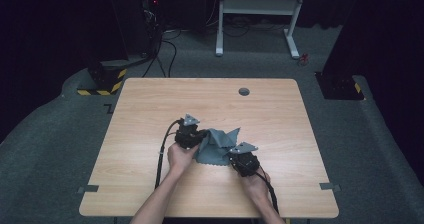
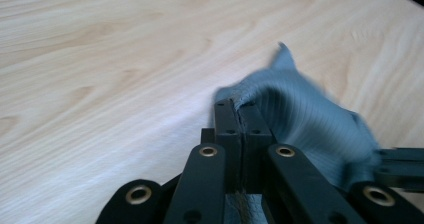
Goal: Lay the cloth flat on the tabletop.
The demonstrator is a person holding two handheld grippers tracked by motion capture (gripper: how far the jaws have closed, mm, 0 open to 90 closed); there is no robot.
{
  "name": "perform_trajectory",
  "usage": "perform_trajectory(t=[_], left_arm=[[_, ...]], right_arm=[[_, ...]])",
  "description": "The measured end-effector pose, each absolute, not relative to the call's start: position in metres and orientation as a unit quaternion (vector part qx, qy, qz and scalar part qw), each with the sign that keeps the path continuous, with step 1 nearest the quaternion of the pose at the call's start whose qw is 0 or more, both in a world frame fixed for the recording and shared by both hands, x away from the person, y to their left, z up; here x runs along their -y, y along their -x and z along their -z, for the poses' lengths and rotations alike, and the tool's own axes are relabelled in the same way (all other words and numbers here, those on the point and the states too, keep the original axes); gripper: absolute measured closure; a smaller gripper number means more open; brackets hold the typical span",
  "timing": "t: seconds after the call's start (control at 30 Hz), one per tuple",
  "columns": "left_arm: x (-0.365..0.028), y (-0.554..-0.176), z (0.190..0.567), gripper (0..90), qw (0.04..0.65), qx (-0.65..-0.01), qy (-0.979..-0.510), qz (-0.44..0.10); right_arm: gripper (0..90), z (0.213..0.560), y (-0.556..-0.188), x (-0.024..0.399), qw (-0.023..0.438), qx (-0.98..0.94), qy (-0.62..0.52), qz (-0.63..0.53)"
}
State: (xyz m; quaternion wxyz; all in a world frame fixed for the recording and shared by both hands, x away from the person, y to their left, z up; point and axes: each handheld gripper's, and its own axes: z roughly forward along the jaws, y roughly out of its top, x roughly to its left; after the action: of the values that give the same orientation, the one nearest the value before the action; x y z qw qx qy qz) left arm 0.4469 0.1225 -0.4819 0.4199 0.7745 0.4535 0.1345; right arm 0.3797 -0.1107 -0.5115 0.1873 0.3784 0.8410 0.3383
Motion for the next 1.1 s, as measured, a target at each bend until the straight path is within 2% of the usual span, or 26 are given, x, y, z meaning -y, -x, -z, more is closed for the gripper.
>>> perform_trajectory(t=[0.13, 0.3, 0.43, 0.5, 0.57, 0.63, 0.7, 0.87, 1.0, 1.1], left_arm=[[-0.139, -0.455, 0.480, 89.2, 0.402, -0.471, -0.772, -0.145], [-0.143, -0.453, 0.487, 89.1, 0.375, -0.474, -0.782, -0.155], [-0.149, -0.454, 0.503, 87.8, 0.351, -0.495, -0.783, -0.137], [-0.148, -0.450, 0.505, 81.5, 0.354, -0.488, -0.786, -0.140], [-0.146, -0.443, 0.501, 68.3, 0.373, -0.468, -0.788, -0.144], [-0.145, -0.433, 0.495, 57.8, 0.398, -0.447, -0.788, -0.146], [-0.139, -0.423, 0.490, 52.2, 0.413, -0.425, -0.792, -0.147], [-0.120, -0.418, 0.486, 48.2, 0.399, -0.388, -0.815, -0.162], [-0.106, -0.429, 0.492, 48.4, 0.366, -0.391, -0.824, -0.185], [-0.099, -0.437, 0.500, 49.6, 0.350, -0.398, -0.827, -0.189]], right_arm=[[90.0, 0.502, -0.374, 0.130, 0.185, -0.832, -0.385, -0.354], [90.0, 0.509, -0.368, 0.143, 0.180, -0.833, -0.394, -0.345], [89.2, 0.516, -0.363, 0.156, 0.163, -0.827, -0.406, -0.353], [84.4, 0.513, -0.362, 0.159, 0.166, -0.821, -0.407, -0.365], [77.3, 0.508, -0.361, 0.162, 0.168, -0.812, -0.407, -0.383], [75.7, 0.504, -0.360, 0.166, 0.173, -0.802, -0.406, -0.403], [73.5, 0.500, -0.360, 0.167, 0.176, -0.798, -0.405, -0.411], [69.0, 0.500, -0.376, 0.154, 0.179, -0.807, -0.404, -0.393], [62.4, 0.507, -0.391, 0.139, 0.174, -0.819, -0.408, -0.363], [61.3, 0.511, -0.398, 0.132, 0.176, -0.825, -0.409, -0.348]])
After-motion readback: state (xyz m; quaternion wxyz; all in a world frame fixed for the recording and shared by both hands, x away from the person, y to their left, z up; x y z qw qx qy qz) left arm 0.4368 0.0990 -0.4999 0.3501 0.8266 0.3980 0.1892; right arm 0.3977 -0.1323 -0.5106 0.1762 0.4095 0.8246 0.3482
